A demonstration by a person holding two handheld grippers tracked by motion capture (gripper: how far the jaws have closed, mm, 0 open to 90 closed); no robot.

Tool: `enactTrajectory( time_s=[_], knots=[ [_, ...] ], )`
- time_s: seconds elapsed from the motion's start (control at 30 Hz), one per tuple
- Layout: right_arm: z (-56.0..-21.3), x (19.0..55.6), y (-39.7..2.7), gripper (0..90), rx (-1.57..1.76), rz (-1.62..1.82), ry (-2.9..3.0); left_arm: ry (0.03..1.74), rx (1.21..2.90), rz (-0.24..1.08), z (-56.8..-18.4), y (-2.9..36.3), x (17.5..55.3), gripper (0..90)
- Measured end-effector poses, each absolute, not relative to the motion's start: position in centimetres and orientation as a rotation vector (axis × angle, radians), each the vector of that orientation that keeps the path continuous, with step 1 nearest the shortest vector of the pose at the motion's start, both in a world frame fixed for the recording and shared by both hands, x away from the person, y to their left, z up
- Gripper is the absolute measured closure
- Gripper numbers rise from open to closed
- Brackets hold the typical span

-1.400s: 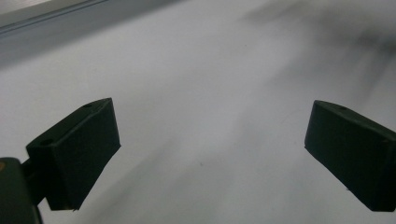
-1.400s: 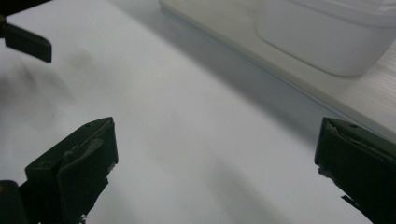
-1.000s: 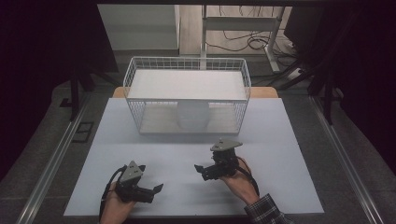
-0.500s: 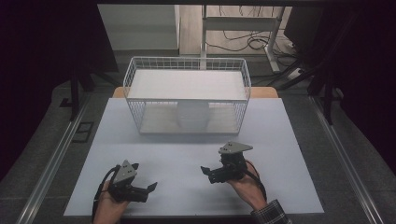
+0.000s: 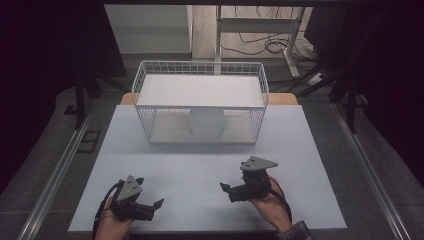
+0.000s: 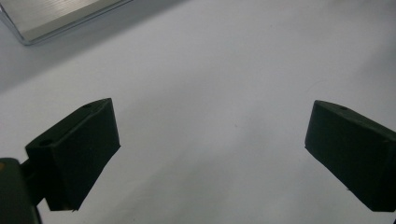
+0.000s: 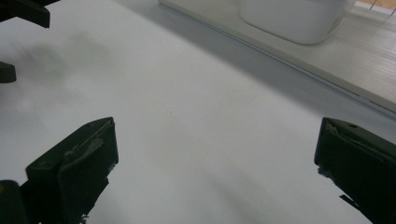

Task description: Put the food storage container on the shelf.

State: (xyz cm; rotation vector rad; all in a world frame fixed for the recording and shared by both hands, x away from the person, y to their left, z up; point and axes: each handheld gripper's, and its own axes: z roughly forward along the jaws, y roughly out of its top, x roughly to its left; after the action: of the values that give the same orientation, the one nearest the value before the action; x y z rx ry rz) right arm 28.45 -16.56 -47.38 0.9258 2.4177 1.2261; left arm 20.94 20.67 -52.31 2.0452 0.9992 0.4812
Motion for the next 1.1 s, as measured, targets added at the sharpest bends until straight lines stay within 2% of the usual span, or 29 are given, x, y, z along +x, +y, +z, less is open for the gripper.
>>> enactTrajectory(
  time_s=[1.1],
  knots=[
    [-47.9, 25.3, -22.0, 0.0, 1.020, 1.200, 2.363, 1.093, 1.971, 0.499, -52.2, 24.3, 19.1, 2.5]
  ],
)
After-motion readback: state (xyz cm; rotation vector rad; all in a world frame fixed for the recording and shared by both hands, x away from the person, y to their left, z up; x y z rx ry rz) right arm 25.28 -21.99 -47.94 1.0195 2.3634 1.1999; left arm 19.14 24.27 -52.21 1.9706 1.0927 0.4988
